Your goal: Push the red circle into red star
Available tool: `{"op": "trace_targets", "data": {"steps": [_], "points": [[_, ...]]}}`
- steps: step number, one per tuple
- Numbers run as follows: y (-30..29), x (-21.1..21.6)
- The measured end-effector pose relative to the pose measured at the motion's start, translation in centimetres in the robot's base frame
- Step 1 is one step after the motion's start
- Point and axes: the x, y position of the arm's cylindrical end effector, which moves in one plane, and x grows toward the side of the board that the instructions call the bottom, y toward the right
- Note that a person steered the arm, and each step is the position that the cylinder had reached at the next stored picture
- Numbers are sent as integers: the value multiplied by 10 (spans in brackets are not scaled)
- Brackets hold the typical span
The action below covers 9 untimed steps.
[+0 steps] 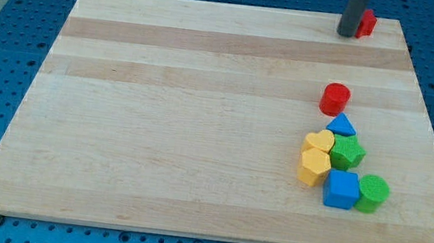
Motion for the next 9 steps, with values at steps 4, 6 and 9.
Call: {"op": "trace_targets", "data": {"steps": [4,6,9], "points": [[21,170],[-24,214],[-58,194]]}}
